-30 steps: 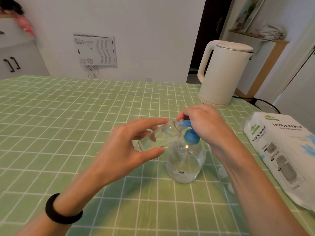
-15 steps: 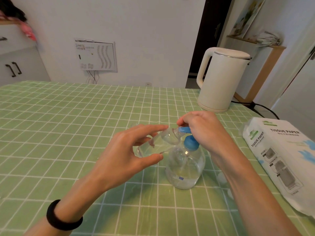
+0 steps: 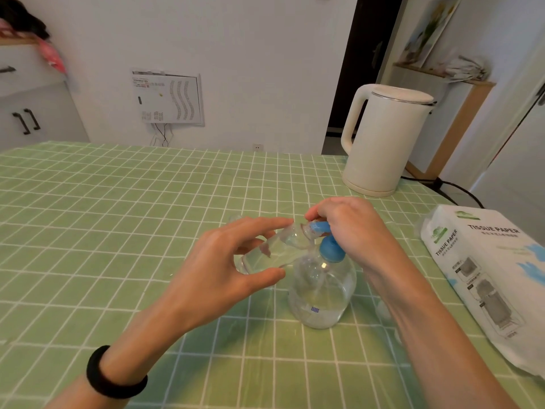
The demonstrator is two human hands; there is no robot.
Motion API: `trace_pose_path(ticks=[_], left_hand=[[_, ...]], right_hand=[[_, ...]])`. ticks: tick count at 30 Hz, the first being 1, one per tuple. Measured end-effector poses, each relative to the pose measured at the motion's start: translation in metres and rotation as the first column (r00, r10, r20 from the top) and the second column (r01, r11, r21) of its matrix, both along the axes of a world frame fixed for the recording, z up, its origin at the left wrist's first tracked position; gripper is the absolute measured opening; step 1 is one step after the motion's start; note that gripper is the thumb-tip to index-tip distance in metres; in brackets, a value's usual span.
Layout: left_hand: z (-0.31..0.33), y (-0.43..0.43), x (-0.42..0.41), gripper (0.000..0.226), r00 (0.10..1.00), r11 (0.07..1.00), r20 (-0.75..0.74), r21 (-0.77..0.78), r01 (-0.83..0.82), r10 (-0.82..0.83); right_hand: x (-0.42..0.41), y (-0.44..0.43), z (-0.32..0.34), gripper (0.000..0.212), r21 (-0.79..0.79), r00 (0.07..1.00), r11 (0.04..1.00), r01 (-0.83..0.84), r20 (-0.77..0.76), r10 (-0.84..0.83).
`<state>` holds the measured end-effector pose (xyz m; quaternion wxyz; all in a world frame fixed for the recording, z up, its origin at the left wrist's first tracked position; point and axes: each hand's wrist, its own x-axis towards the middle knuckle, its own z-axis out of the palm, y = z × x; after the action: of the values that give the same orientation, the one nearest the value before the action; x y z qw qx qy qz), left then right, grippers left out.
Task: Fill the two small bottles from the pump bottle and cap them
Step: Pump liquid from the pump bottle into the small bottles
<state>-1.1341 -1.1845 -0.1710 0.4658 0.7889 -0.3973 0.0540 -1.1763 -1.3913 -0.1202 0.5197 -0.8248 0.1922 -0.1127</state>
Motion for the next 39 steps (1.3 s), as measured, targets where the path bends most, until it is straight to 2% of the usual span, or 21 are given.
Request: trace_pose_path(ticks=[29, 39], left_hand=[[-0.002, 0.0, -0.003, 0.065, 1.0, 0.999, -0.003, 0.027, -0.017, 0.017], [-0.004, -0.002, -0.002, 0.064, 1.0, 1.0, 0.0, 0.009, 0.003, -0.003]], right_hand=[[0.001, -0.001, -0.012, 0.035, 0.036, 0.999, 0.999, 0.008, 0.046, -0.01], [0.001, 0.006, -0.02, 0.038, 0.05, 0.963, 0.993, 0.103, 0.246, -0.113]])
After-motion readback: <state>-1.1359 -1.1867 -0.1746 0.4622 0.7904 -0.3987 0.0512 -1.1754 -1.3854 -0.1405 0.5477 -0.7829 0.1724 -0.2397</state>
